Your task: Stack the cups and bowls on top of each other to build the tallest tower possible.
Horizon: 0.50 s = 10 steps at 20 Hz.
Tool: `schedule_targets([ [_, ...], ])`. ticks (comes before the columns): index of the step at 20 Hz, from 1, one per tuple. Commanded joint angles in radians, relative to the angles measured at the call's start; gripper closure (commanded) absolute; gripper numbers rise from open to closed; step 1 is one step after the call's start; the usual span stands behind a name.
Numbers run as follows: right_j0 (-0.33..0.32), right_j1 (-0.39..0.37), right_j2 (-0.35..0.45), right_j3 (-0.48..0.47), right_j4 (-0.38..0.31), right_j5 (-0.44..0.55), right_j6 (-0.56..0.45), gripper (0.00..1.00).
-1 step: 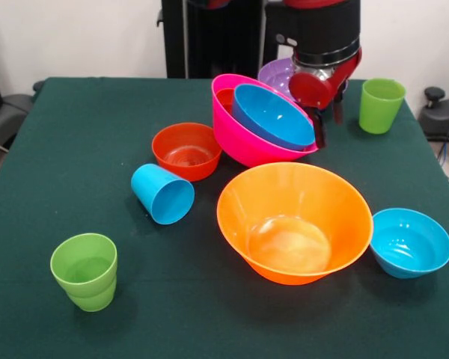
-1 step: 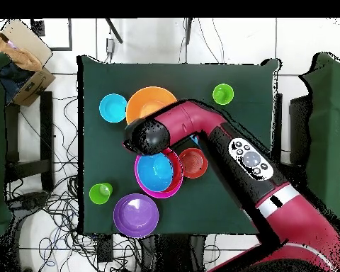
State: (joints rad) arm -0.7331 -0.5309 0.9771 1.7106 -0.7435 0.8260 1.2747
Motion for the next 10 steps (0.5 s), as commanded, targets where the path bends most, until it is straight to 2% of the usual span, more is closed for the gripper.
schedule_targets([
  [1, -0.019, 0.095, -0.012, 0.066, -0.133, -0.109, -0.266, 0.00],
  [10, -0.026, 0.139, -0.022, 0.068, -0.183, -0.154, -0.260, 0.00],
])
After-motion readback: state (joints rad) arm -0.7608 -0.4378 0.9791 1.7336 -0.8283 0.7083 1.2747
